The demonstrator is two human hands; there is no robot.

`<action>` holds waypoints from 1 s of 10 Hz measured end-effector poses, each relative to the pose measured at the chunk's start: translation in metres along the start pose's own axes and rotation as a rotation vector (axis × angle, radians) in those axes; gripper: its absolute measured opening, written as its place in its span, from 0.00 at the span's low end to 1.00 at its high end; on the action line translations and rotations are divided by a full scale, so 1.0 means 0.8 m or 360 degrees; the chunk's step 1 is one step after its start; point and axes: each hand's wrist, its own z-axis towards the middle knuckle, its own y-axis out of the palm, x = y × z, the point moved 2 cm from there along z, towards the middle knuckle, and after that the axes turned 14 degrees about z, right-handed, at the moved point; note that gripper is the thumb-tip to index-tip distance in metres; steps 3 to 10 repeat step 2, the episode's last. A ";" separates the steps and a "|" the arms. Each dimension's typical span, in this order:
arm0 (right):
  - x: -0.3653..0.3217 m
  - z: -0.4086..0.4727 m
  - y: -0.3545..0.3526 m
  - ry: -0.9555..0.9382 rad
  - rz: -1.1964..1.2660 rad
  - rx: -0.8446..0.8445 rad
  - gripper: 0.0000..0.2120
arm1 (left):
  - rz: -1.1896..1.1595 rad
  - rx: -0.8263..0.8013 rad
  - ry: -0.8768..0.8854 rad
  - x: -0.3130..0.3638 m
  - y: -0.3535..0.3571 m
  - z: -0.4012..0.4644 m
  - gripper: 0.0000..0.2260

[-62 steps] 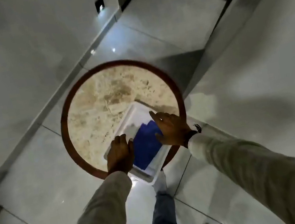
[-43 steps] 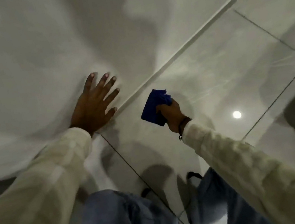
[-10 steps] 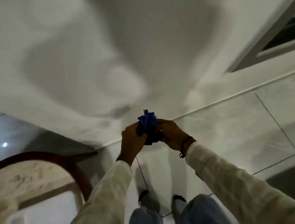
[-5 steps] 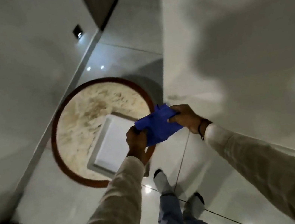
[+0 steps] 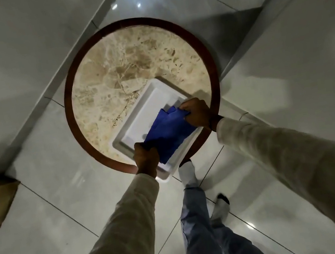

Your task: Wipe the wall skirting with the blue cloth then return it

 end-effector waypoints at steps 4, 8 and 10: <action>-0.005 -0.014 -0.037 0.0021 0.0138 0.0260 0.12 | 0.0411 0.0169 0.0039 0.018 -0.005 -0.022 0.18; -0.005 -0.014 -0.037 0.0021 0.0138 0.0260 0.12 | 0.0411 0.0169 0.0039 0.018 -0.005 -0.022 0.18; -0.005 -0.014 -0.037 0.0021 0.0138 0.0260 0.12 | 0.0411 0.0169 0.0039 0.018 -0.005 -0.022 0.18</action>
